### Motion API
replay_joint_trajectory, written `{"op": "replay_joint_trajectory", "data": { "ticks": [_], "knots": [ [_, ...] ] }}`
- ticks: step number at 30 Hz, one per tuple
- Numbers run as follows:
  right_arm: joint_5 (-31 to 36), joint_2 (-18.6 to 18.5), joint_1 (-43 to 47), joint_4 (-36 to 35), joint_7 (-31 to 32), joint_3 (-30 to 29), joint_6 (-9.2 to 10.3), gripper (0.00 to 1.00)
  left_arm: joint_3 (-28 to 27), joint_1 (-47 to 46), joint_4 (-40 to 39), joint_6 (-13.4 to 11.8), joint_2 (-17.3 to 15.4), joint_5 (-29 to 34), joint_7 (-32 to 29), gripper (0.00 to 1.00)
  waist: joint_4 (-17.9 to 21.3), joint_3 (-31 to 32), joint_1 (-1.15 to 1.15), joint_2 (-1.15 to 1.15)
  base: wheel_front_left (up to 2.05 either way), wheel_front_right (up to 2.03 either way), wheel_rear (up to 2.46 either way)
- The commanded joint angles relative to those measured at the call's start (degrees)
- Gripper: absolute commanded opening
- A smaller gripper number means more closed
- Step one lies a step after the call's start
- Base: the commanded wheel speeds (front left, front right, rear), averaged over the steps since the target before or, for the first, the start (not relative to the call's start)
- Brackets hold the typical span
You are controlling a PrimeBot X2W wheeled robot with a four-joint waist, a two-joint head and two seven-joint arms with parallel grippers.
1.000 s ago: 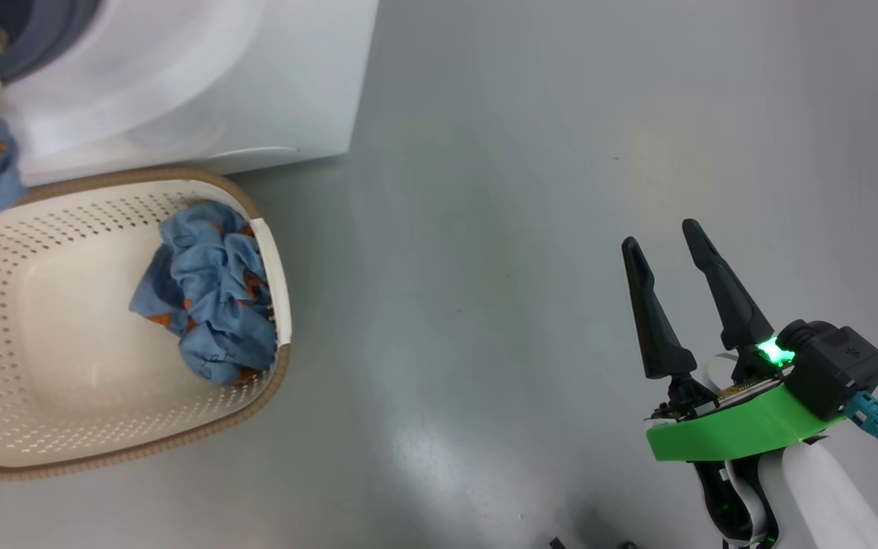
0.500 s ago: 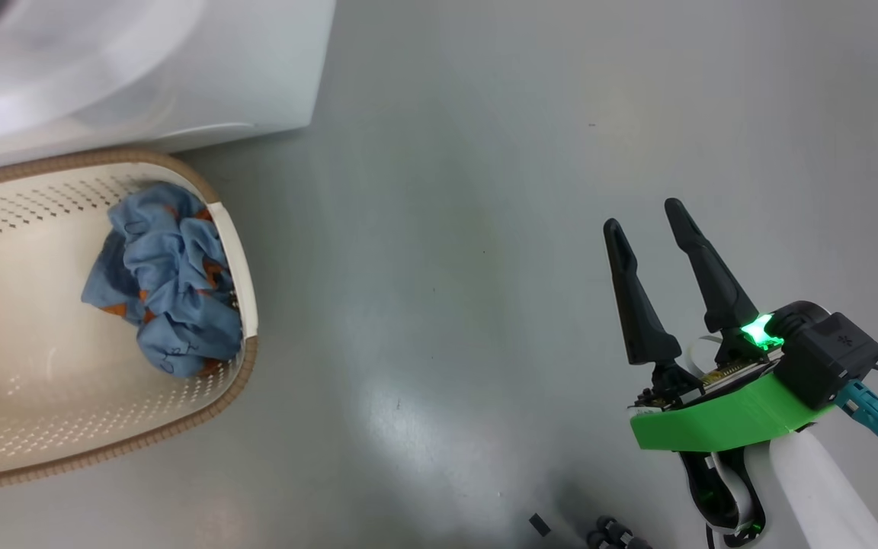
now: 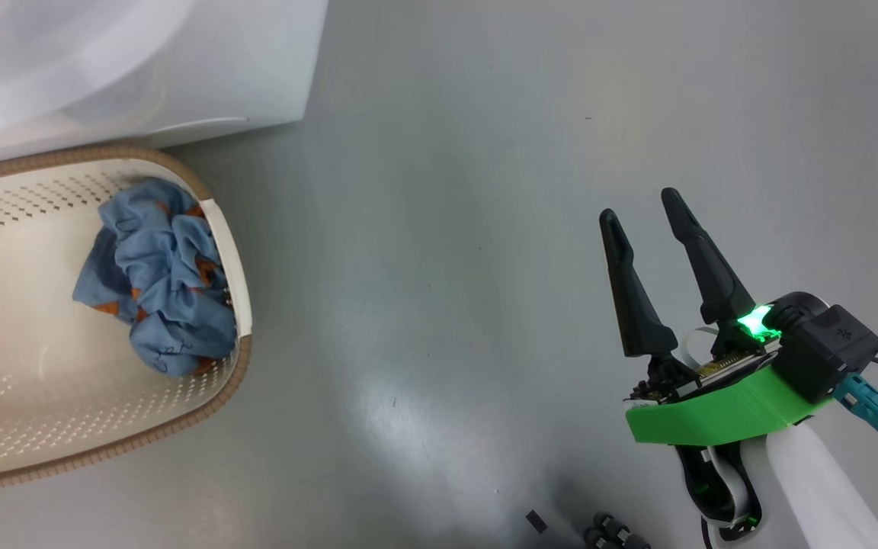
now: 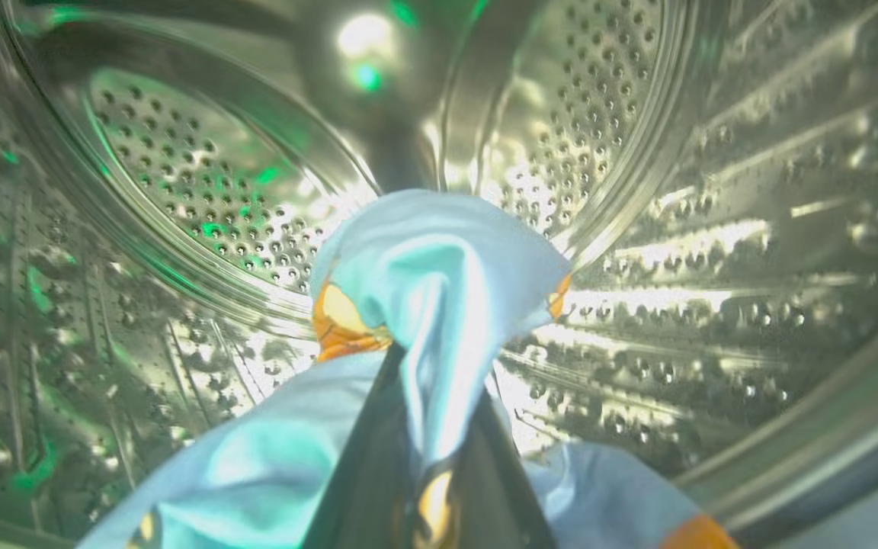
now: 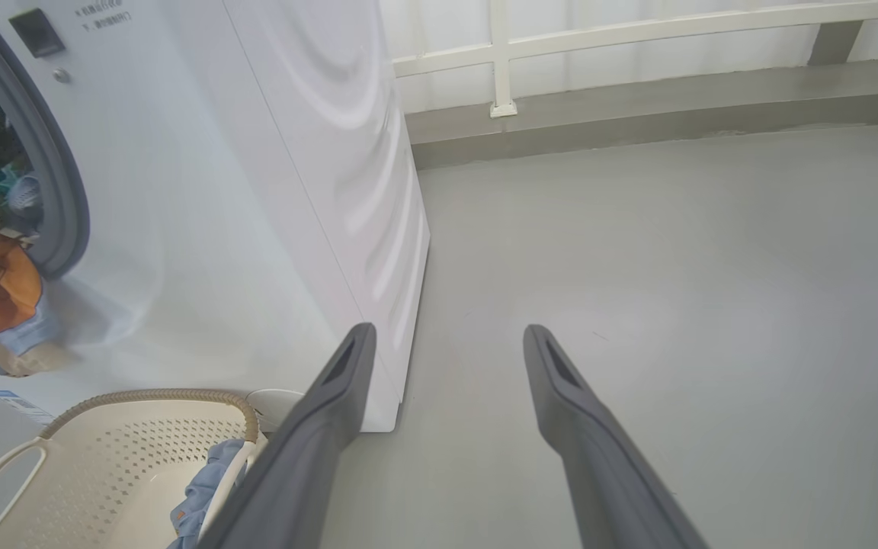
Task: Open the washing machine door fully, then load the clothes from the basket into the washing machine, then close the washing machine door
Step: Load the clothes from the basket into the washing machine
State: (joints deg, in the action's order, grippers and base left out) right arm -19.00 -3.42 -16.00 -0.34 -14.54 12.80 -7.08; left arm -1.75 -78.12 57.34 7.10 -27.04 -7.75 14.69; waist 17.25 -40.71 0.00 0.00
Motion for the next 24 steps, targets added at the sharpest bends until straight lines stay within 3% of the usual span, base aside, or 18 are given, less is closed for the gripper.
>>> {"op": "replay_joint_trajectory", "data": {
  "ticks": [1, 3, 14, 24],
  "knots": [
    [0.4, 0.1, 1.1, -1.1, -0.5, 1.1, -0.41, 1.0, 0.3, -1.3, 0.8, 0.2, -3.0, 0.6, 0.2, 0.4, 0.0, 0.3, 0.0, 0.0, 0.0, 0.0, 0.0],
    [0.4, 0.1, 1.2, -1.1, -0.5, 1.0, -0.41, 1.0, 1.4, -2.9, 4.4, 0.2, -3.2, 1.1, -0.6, 1.0, -0.1, 0.5, 0.0, 0.0, 0.0, 0.0, 0.0],
    [0.4, 0.3, 1.3, -1.0, -0.5, 1.0, -0.41, 1.0, 3.7, -7.2, 14.4, 0.3, -3.1, 0.9, -4.6, 1.0, -0.8, 1.9, 0.0, 0.0, 0.0, 0.0, 0.0],
    [0.5, 0.1, 1.3, -0.9, -0.5, 0.5, -0.41, 1.0, 3.3, -5.4, 14.4, 0.3, -1.6, -1.5, -0.4, 1.0, -1.4, 2.9, 0.0, 0.0, 0.0, 0.0, 0.0]
  ]
}}
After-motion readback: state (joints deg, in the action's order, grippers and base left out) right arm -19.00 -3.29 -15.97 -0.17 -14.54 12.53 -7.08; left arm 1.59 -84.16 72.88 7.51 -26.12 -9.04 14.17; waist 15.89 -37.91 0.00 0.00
